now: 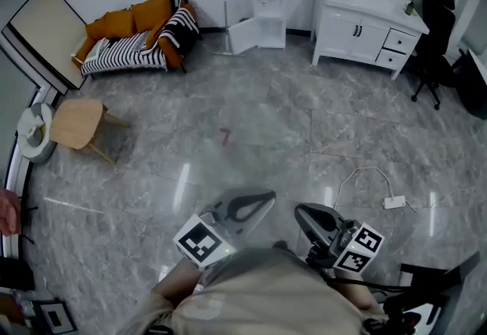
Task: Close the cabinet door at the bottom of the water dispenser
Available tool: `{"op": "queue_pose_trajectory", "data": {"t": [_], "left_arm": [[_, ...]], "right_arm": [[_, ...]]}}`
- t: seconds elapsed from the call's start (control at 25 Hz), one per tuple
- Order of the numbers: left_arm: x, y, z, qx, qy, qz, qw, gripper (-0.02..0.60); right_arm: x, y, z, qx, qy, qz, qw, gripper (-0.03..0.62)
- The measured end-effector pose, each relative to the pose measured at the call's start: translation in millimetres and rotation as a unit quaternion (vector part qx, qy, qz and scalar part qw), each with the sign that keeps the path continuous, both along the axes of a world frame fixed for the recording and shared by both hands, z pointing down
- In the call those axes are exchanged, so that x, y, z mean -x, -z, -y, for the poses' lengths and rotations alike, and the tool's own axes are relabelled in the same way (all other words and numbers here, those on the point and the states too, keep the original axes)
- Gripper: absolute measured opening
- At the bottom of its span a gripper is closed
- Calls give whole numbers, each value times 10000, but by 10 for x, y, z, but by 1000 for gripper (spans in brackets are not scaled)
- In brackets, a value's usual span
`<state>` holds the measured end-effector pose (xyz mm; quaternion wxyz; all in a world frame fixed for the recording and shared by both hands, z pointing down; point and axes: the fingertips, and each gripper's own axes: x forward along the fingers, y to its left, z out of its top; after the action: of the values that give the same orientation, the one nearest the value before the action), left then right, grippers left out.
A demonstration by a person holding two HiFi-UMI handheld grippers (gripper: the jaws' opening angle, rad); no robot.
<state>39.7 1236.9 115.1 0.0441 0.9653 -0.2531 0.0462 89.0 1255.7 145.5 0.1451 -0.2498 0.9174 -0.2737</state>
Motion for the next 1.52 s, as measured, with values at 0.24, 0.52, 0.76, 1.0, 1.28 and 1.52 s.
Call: {"op": "queue_pose_trajectory", "data": {"t": [0.24,0.52,0.76,1.0,1.28,1.52], "left_arm": [[51,78,228,-47,401,-15,9992,-8],[391,-82,581,117,551,-264,9981,-9],[975,-10,1062,191,468,-645,9966,-8],[1560,-30,1480,213,143,-697,9972,-8],[2049,-100,1774,259,-24,-754,9968,-8],[2259,-128,1950,232,74,-821,9963,-8]], "right_arm": [[-117,-108,108,-18,251,-131,9996,15],[124,-198,435,-162,285,-653,9973,17],[634,-106,883,-259,-409,-1027,9935,15],[1353,-75,1329,-138,-383,-1053,9936,15],[2028,-102,1656,-138,-89,-1026,9946,17],[2379,-109,1777,-271,459,-1101,9925,15]]}}
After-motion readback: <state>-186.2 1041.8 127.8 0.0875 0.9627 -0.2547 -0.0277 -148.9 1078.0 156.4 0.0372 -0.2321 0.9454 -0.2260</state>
